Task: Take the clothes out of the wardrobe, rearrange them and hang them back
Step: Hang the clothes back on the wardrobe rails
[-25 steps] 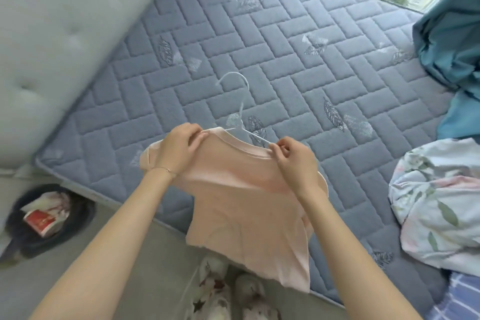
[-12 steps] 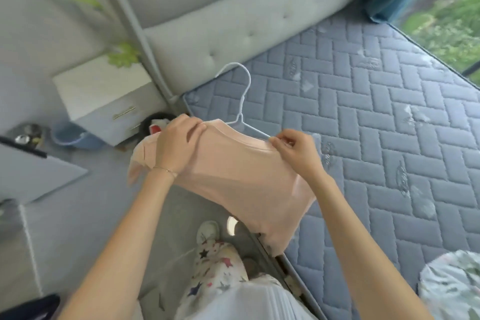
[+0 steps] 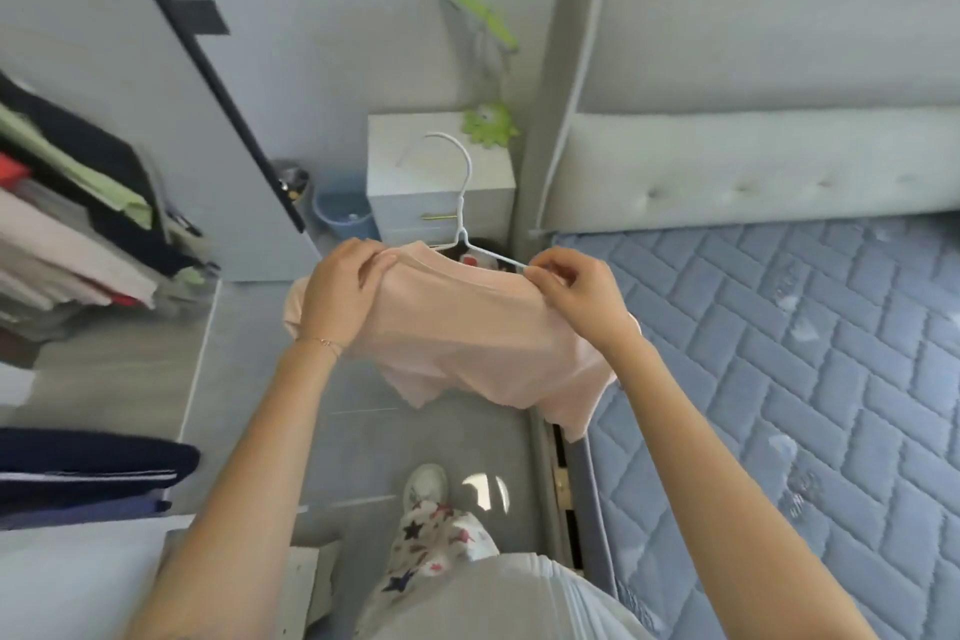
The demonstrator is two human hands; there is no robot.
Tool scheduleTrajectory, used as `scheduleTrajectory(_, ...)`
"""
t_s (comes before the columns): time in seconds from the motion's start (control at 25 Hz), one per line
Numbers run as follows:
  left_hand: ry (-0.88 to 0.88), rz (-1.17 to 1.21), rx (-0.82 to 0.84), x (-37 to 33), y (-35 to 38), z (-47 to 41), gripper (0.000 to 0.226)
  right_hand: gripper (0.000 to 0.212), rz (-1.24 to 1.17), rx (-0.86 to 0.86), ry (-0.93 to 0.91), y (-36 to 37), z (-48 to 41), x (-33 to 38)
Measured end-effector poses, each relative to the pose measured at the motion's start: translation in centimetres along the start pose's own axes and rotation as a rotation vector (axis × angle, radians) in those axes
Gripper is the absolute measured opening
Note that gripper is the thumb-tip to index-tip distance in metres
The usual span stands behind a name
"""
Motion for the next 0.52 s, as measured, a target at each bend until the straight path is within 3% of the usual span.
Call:
scheduleTrajectory(0.28,-0.183,-0.022,-0.164,12.9,-9.7,-4.5,0.020,0.025,0.181,0.306,-0.193,13.0,-12.2,9.0)
scheduleTrajectory(0.52,-0.359,-0.015,-0.330,21.2,-16.6,-5.0,0.021,0.025,0.078,0.440,-0.301,23.2,-18.7,15.6)
Point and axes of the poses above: each hand's wrist, its own z-axis away from the middle knuckle, its own y-axis out of the palm, x = y × z, the point moved 3 cm from there along -z, towards the middle knuckle, and after that the axes turned 7 degrees about -y, right-handed, at the moved point
